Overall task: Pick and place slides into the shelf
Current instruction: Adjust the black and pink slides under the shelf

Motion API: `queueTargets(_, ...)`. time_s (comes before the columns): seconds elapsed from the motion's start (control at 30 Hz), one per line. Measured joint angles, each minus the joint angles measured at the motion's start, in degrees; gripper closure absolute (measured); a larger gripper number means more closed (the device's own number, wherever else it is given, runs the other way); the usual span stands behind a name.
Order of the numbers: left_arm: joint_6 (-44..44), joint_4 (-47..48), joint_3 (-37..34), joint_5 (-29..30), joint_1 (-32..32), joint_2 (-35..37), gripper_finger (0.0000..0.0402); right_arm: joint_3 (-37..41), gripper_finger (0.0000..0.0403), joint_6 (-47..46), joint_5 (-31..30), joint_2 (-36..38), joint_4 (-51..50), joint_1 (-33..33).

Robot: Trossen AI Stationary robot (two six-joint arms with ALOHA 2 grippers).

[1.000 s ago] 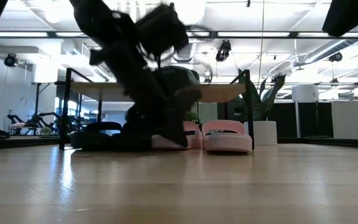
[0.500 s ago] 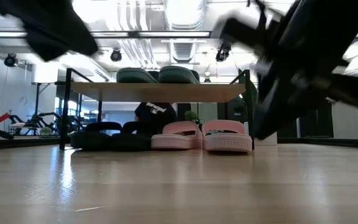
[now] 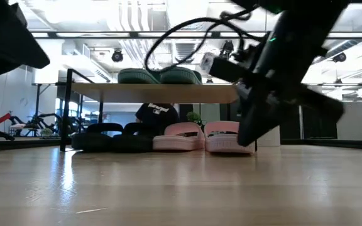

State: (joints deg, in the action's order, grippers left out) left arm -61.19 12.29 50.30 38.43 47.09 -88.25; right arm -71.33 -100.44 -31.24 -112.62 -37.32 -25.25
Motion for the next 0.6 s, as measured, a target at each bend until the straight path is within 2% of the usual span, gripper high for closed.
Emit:
queueTargets(0.2, 0.02, 0.27, 0.12, 1.16, 0.00, 0.00, 0.0401, 1.00, 0.0390, 3.48, -0.11, 0.02, -1.53, 4.43)
queueTargets(0.6, 0.04, 0.25, 0.01, 1.64, -0.02, 0.00, 0.0401, 3.35, 0.0390, 5.53, -1.38, 0.02, -1.33, 8.68)
